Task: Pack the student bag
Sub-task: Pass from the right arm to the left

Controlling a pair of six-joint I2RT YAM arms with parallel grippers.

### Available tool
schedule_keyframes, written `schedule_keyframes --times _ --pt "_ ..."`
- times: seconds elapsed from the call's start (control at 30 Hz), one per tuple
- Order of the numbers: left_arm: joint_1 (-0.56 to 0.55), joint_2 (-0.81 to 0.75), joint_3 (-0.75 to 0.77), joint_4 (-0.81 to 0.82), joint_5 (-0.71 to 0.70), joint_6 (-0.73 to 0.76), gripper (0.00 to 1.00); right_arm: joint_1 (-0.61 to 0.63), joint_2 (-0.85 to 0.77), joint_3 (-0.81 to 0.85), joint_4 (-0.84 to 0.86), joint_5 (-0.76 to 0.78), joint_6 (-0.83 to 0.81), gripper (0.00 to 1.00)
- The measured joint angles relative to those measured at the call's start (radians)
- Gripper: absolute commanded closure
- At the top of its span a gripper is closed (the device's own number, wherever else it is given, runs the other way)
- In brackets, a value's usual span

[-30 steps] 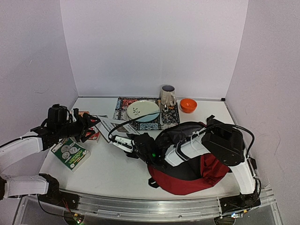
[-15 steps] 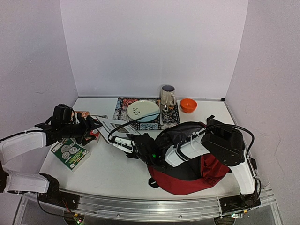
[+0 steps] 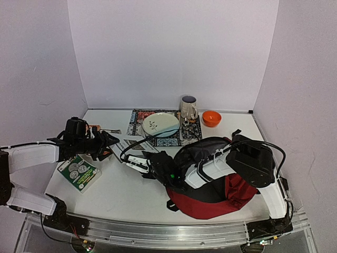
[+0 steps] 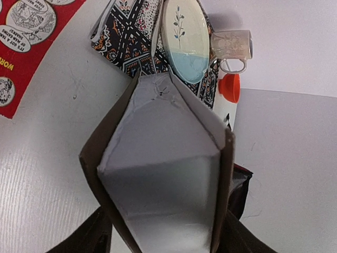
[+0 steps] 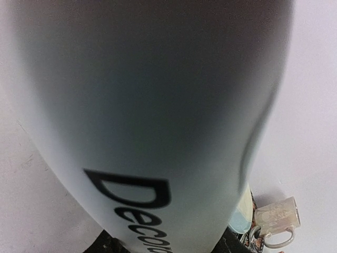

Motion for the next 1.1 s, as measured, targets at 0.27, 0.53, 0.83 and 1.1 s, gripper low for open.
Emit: schedule_keyframes --times 0.27,0.53,0.83,1.1 --pt "-0.001 0.014 -0.001 0.039 0.01 -0.03 0.6 0.005 0.0 0.0 -0.002 0.014 -0.016 0.53" --pt "-0.002 0.014 -0.002 0.048 -0.006 -0.015 0.64 0.006 -0.021 -0.005 -0.052 -0.011 0.018 0.32" --pt "0.011 0.015 0.016 0.051 -0.038 0.045 0.65 0.006 -0.225 -0.046 -0.257 -0.06 0.141 0.16" --pt "0.031 0.02 0.04 0.075 -0.019 0.076 0.65 -0.031 -0.402 -0.051 -0.551 -0.072 0.345 0.11"
